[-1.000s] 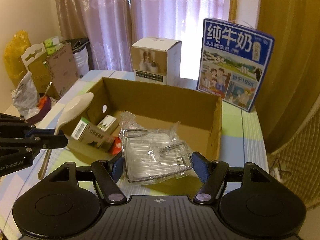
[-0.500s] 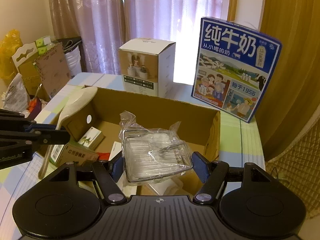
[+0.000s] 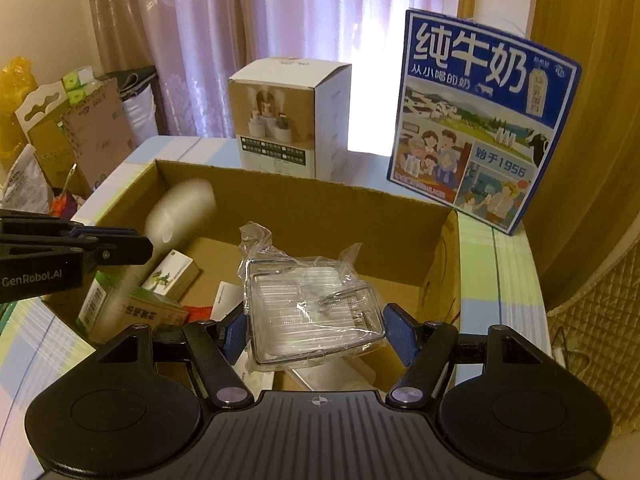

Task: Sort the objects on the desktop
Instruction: 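Lift and carry the spoon with the left tool while the right tool carries the bagged rack into the box, then open both tools to release the spoon and bagged rack inside the box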

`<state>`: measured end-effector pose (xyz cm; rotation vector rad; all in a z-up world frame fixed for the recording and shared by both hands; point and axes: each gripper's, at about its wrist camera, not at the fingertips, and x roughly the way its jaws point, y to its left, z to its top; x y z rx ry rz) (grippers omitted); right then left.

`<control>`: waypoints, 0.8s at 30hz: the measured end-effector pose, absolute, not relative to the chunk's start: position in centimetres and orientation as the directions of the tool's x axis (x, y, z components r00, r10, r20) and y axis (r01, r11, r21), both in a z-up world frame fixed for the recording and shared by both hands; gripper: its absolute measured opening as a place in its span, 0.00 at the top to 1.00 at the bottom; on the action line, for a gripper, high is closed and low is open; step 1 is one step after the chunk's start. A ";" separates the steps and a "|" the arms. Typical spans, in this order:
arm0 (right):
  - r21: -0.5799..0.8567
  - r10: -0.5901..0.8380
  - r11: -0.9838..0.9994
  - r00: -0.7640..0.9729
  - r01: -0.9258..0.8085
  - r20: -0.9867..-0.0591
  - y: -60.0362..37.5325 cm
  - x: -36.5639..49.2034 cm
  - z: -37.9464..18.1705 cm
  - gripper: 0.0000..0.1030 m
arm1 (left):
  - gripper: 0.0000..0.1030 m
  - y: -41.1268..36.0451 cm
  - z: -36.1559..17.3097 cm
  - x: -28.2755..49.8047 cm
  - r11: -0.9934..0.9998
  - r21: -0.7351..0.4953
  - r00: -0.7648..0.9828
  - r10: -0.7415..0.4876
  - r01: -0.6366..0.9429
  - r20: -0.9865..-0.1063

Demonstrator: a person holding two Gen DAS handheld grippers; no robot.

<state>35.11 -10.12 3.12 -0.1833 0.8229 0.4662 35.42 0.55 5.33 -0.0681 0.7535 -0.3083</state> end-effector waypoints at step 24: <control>0.023 0.314 0.890 0.574 -0.456 -0.756 -9.2 35.3 2.1 0.35 | 0.86 1.6 4.8 32.5 0.958 -0.132 0.691 -0.275 0.254 -0.668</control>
